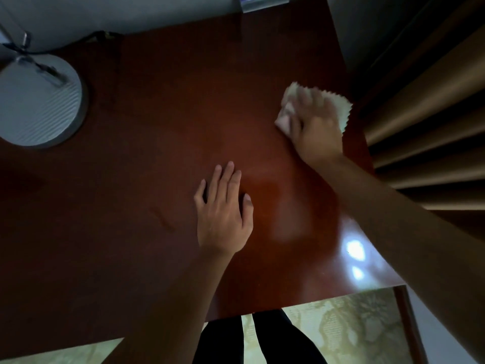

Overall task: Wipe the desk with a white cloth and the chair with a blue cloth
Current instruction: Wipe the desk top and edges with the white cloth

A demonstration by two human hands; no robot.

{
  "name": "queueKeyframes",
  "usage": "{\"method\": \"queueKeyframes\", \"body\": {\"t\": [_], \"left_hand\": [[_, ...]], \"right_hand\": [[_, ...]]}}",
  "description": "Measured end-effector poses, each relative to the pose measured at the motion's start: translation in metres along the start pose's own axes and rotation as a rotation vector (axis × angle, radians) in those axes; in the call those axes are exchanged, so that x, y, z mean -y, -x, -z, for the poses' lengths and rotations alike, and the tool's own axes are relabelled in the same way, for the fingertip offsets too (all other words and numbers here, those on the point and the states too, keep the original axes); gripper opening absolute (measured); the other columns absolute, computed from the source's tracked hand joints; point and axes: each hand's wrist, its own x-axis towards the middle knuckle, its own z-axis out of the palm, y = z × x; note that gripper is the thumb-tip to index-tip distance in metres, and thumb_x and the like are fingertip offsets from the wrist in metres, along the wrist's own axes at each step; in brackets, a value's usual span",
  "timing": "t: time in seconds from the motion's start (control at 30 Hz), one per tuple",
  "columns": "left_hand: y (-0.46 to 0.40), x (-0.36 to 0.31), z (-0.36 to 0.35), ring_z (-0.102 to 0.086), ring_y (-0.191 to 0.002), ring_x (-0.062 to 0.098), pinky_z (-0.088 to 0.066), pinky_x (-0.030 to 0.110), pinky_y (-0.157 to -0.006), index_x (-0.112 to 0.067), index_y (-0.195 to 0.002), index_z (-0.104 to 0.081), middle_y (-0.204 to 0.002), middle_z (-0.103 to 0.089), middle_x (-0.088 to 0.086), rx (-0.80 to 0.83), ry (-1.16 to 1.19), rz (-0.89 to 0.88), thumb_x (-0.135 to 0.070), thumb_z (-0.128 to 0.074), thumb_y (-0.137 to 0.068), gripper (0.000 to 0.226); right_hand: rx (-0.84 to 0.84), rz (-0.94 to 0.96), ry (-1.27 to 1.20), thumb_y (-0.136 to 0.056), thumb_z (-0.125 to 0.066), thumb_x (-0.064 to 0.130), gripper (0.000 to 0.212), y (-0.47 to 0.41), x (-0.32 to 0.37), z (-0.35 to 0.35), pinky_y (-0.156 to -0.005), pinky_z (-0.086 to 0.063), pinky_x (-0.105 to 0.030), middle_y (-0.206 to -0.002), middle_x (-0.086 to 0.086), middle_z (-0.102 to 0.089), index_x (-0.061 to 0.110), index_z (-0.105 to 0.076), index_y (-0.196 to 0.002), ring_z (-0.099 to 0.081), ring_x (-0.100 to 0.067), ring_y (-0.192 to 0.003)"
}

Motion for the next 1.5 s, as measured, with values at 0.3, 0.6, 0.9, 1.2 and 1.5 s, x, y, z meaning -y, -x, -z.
{"method": "queueKeyframes", "body": {"t": [0.3, 0.6, 0.9, 1.2, 1.5], "left_hand": [[0.001, 0.003, -0.004, -0.029, -0.147, 0.019, -0.018, 0.045, -0.118, -0.014, -0.139, -0.046, -0.153, -0.042, 0.003, -0.029, -0.002, -0.017, -0.035, -0.040, -0.098, 0.047], [0.001, 0.002, 0.000, -0.033, -0.145, 0.020, -0.023, 0.047, -0.117, -0.012, -0.137, -0.052, -0.151, -0.045, 0.004, -0.043, 0.013, -0.026, -0.030, -0.040, -0.097, 0.045], [0.000, 0.001, 0.005, -0.031, -0.146, 0.020, -0.021, 0.047, -0.118, -0.016, -0.140, -0.051, -0.152, -0.043, 0.004, -0.002, 0.071, -0.015, -0.038, -0.042, -0.095, 0.051], [0.002, 0.007, 0.011, -0.035, -0.144, 0.017, -0.020, 0.042, -0.120, -0.018, -0.137, -0.055, -0.148, -0.049, 0.001, -0.030, 0.277, 0.021, -0.025, -0.051, -0.089, 0.049], [0.028, -0.022, 0.011, -0.046, -0.137, 0.022, -0.028, 0.047, -0.113, -0.015, -0.126, -0.065, -0.142, -0.056, 0.005, -0.048, 0.270, -0.133, -0.017, -0.052, -0.087, 0.041]], "right_hand": [[-0.025, -0.142, 0.086, -0.103, -0.026, 0.031, 0.049, -0.007, 0.001, -0.002, -0.118, -0.014, -0.044, -0.157, -0.009, -0.029, 0.014, -0.034, -0.148, -0.019, -0.031, -0.146], [0.001, 0.194, -0.140, -0.099, -0.048, 0.024, 0.043, 0.153, 0.056, -0.019, -0.117, -0.023, -0.050, -0.150, -0.008, -0.041, 0.012, -0.049, -0.141, -0.026, -0.031, -0.145], [-0.053, 0.178, -0.143, -0.100, -0.047, 0.027, 0.042, 0.216, 0.070, -0.030, -0.117, -0.026, -0.048, -0.151, -0.003, -0.041, 0.016, -0.051, -0.140, -0.026, -0.025, -0.146], [-0.053, 0.081, -0.152, -0.100, -0.045, 0.030, 0.043, 0.257, 0.131, -0.042, -0.118, -0.024, -0.047, -0.152, -0.003, -0.040, 0.015, -0.051, -0.140, -0.025, -0.025, -0.146], [-0.142, -0.172, -0.099, -0.096, -0.048, 0.030, 0.044, 0.261, 0.077, -0.026, -0.115, -0.028, -0.049, -0.143, -0.010, -0.051, 0.013, -0.055, -0.136, -0.039, -0.034, -0.138]]}}
